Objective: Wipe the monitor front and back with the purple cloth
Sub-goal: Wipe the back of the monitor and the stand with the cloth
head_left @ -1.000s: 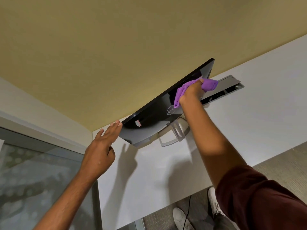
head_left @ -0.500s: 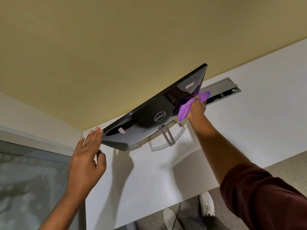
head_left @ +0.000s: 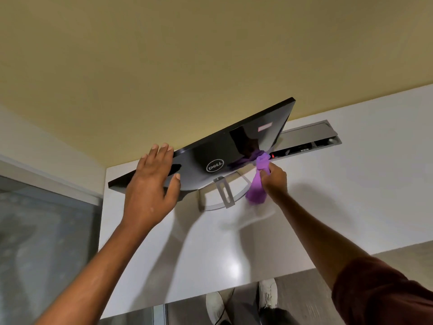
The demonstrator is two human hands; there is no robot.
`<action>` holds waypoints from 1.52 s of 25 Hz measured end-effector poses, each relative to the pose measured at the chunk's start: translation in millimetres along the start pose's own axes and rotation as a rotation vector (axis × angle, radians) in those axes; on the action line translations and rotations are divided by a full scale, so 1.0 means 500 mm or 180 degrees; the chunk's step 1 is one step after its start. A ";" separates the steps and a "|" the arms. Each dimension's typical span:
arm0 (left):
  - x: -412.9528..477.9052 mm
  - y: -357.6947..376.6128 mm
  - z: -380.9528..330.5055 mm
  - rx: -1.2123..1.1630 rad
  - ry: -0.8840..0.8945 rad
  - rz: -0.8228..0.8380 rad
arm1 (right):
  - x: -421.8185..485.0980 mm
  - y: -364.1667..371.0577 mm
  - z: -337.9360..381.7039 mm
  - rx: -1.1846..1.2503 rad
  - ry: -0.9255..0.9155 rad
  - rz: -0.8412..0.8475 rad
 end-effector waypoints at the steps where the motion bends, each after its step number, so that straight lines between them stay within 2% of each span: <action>1: 0.013 0.009 -0.013 0.0047 0.0059 -0.0004 | -0.002 0.000 -0.009 -0.0310 -0.0163 0.0123; 3: 0.029 0.025 -0.041 0.0276 0.0149 -0.0065 | -0.012 0.001 -0.014 -0.1030 -0.0696 0.0062; 5: 0.034 0.040 -0.065 0.0600 0.0123 -0.0127 | -0.031 0.012 -0.006 -0.1237 -0.1418 0.0044; 7: 0.033 0.049 -0.076 0.0754 0.0039 -0.0196 | -0.038 0.041 0.009 -0.1472 -0.1893 0.0268; 10: 0.036 0.051 -0.075 0.0748 -0.0011 -0.0249 | -0.010 0.099 0.037 -0.2360 -0.1880 0.0237; 12: 0.038 0.051 -0.075 0.0720 -0.0004 -0.0240 | 0.012 0.131 0.048 -0.2638 -0.2157 0.0359; 16: 0.040 0.052 -0.074 0.0706 -0.0028 -0.0238 | 0.051 0.161 0.039 -0.2407 -0.2471 0.0930; 21: 0.042 0.053 -0.072 0.0705 -0.0042 -0.0238 | 0.049 0.149 -0.018 -0.2489 -0.2533 0.0872; 24: 0.042 0.052 -0.073 0.0702 -0.0039 -0.0249 | 0.028 0.138 -0.053 -0.2175 -0.2174 0.0688; 27: 0.043 0.051 -0.073 0.0712 -0.0030 -0.0276 | 0.004 0.156 -0.088 -0.2407 -0.1841 0.0426; 29: 0.042 0.051 -0.074 0.0712 -0.0028 -0.0289 | -0.019 0.160 -0.092 -0.2279 -0.1600 0.0303; 32: 0.041 0.051 -0.075 0.0710 -0.0014 -0.0277 | -0.059 0.172 -0.088 -0.1864 -0.1760 0.0042; 38: 0.041 0.052 -0.073 0.0733 -0.0026 -0.0234 | -0.105 0.197 -0.096 -0.1537 -0.1745 0.0162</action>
Point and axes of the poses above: each hand's wrist, its own x-axis towards the middle knuckle, its own y-axis out of the palm, z = x × y, the point moved 4 cm from there along x, towards the middle knuckle, and after that the axes turned 9 degrees about y, right-handed, at the moved point
